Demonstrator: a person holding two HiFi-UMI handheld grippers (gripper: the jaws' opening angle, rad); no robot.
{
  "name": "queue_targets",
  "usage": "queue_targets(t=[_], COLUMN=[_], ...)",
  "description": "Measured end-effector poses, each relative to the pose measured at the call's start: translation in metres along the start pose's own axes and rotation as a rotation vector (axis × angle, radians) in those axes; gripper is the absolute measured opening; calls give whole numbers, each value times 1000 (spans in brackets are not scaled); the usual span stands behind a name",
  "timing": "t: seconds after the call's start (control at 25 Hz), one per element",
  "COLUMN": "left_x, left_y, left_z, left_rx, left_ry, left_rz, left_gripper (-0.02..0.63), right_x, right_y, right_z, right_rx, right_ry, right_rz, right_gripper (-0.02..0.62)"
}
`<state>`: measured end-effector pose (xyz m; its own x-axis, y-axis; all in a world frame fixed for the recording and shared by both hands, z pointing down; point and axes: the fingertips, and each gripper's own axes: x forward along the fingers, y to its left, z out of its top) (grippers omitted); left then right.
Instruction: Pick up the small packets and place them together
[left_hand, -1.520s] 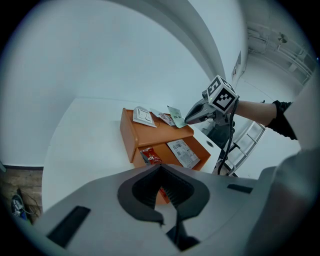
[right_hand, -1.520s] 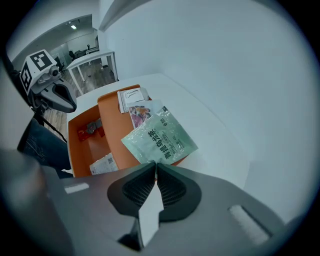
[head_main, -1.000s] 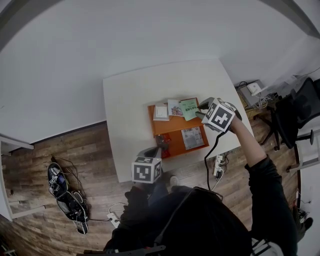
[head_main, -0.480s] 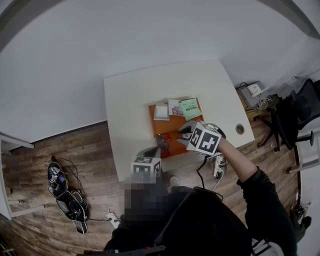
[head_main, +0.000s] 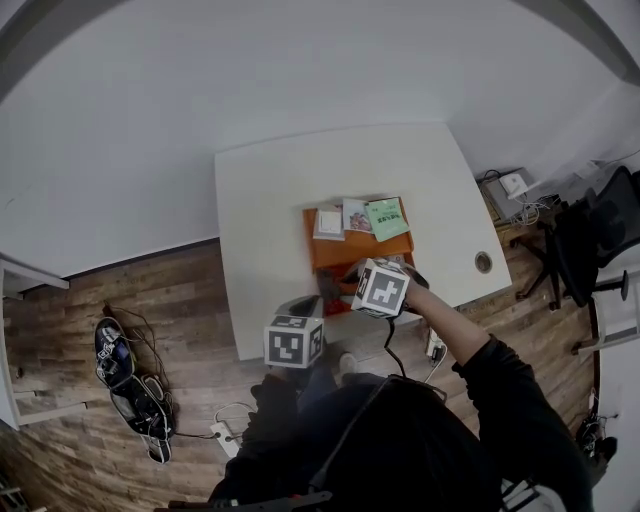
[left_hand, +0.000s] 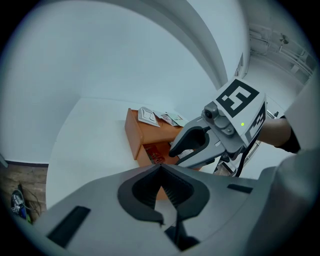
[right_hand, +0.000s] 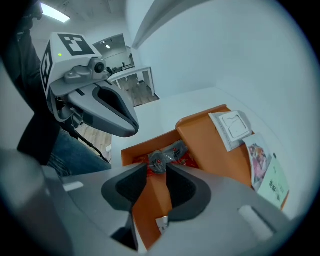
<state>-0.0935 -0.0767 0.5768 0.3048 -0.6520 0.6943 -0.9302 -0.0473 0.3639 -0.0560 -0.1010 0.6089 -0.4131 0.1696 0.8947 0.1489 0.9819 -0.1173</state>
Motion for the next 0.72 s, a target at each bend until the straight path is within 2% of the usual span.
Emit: queue_targets(t=[0.32, 0.72], left_x=[-2, -2], left_y=[7, 10], left_z=[-3, -4], left_rx=[-19, -27], left_ry=[1, 1], left_rz=[9, 11], left_gripper=[-2, -2], right_x=[25, 42], right_y=[5, 6], right_z=[-2, 0], right_rx=[37, 10], right_ry=[33, 89], right_rz=[42, 20], right_gripper=[167, 173])
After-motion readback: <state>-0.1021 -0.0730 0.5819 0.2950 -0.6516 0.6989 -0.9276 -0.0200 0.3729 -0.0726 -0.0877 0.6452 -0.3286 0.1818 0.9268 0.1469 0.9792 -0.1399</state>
